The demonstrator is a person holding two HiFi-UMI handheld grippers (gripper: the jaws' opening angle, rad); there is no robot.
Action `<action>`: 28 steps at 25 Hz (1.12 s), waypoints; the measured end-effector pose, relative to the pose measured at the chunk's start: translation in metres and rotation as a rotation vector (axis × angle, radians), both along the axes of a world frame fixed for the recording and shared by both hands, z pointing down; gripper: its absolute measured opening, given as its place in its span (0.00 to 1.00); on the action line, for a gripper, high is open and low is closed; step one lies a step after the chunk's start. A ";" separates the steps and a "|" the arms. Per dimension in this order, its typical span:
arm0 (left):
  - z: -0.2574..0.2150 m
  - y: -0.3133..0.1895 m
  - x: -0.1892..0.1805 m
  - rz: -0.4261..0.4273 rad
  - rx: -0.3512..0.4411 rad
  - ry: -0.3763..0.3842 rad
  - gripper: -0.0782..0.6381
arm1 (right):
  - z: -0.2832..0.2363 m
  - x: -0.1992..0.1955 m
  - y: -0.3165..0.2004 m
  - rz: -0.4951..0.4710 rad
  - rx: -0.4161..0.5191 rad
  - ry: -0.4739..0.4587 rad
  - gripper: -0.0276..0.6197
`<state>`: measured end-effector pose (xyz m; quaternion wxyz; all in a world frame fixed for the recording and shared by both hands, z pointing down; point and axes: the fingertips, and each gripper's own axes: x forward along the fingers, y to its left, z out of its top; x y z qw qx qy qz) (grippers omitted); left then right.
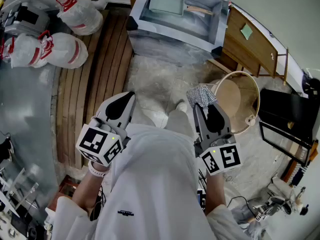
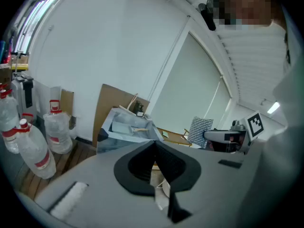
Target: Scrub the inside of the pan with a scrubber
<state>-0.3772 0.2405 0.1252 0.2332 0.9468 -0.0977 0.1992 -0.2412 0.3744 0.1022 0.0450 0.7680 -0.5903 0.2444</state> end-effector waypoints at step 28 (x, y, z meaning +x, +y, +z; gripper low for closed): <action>-0.005 0.275 0.159 -0.365 0.070 -0.097 0.12 | 0.018 0.188 0.214 -0.346 0.070 0.041 0.23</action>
